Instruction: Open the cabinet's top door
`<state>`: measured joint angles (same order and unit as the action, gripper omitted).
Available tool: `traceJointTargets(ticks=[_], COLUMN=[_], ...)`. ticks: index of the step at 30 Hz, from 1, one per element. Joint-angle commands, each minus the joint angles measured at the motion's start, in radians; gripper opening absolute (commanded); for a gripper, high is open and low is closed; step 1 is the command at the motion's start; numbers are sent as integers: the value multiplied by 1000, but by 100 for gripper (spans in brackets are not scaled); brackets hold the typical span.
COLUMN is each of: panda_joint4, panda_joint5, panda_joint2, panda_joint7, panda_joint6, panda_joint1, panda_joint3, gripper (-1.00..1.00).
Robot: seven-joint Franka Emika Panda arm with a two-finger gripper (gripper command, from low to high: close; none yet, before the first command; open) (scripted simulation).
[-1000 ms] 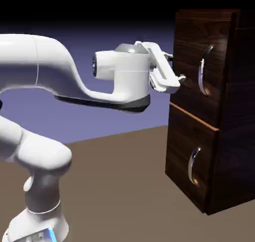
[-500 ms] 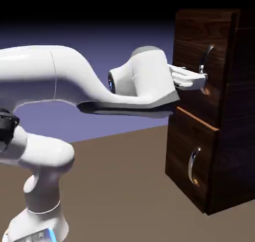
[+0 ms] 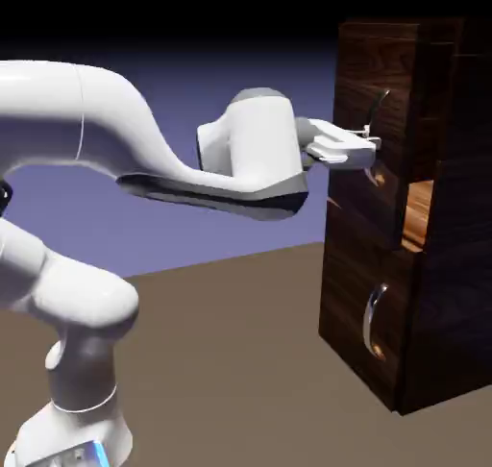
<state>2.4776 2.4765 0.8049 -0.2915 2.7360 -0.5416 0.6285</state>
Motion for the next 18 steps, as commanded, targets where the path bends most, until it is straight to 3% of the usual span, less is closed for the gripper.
traceJointTargets(ticks=[1, 9, 18], panda_joint4=[24, 189, 255], panda_joint5=[-42, -388, -776], panda_joint2=[9, 102, 137], panda_joint7=[-18, -158, -237], panda_joint6=[-24, -267, -627], panda_joint1=[31, 188, 213], panda_joint3=[-36, -315, -633], gripper=[-100, -100, -100])
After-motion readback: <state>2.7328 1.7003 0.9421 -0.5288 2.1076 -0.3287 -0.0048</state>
